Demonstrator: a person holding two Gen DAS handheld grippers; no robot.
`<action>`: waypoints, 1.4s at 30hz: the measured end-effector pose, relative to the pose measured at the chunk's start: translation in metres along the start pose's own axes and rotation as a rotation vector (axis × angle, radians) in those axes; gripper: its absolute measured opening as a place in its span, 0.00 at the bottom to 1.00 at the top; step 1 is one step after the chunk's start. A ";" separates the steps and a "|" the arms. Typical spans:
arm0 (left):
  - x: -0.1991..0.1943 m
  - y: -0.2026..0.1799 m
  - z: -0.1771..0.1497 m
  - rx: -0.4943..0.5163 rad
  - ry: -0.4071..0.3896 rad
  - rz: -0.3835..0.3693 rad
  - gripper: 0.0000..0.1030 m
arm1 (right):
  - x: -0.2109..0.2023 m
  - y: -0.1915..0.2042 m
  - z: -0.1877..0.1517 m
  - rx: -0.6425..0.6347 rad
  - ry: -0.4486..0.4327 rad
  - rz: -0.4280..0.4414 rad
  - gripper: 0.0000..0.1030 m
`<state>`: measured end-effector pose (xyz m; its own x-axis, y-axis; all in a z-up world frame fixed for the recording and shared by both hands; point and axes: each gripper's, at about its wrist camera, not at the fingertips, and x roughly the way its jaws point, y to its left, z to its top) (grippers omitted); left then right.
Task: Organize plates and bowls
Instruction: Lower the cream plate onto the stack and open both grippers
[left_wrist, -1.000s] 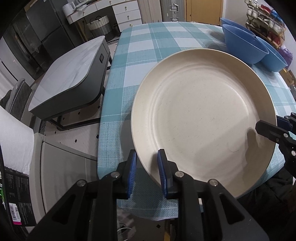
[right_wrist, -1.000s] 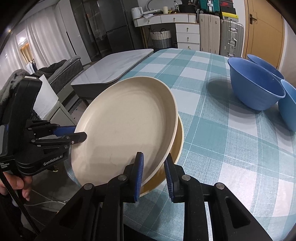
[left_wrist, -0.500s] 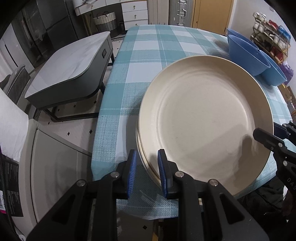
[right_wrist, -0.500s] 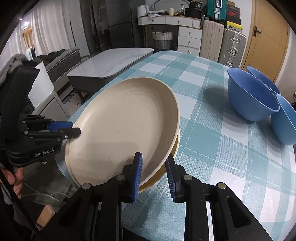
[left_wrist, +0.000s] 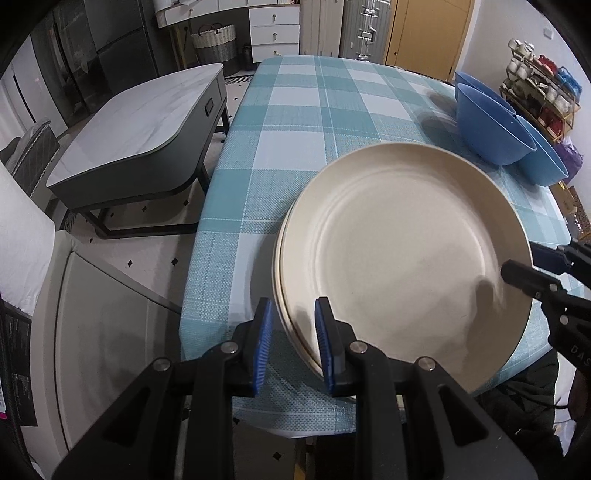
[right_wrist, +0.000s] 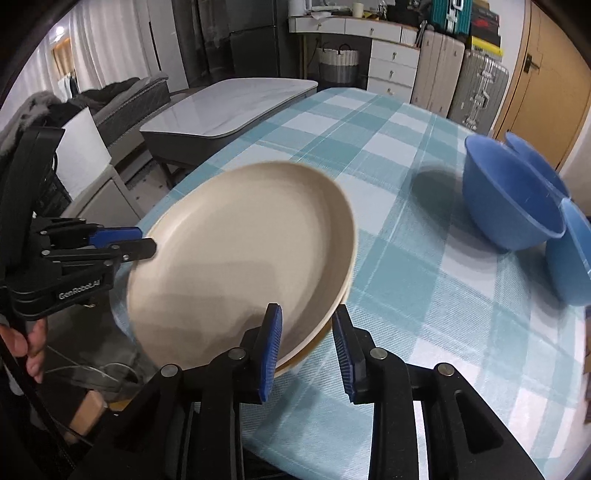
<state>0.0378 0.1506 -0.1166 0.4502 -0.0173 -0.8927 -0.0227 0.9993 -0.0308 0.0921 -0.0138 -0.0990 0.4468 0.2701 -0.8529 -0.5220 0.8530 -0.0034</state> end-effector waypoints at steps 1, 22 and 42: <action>0.000 0.000 0.000 -0.001 0.001 -0.002 0.21 | -0.001 0.001 0.000 -0.008 0.000 0.001 0.27; 0.001 -0.002 0.000 -0.015 0.005 -0.022 0.30 | -0.014 -0.015 0.006 0.037 -0.054 0.055 0.28; 0.018 0.015 -0.007 -0.162 0.073 -0.152 0.50 | 0.022 -0.033 0.001 0.186 -0.008 0.136 0.52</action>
<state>0.0390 0.1647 -0.1363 0.3941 -0.1755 -0.9022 -0.1053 0.9665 -0.2340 0.1199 -0.0357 -0.1175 0.3881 0.3908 -0.8347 -0.4350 0.8761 0.2079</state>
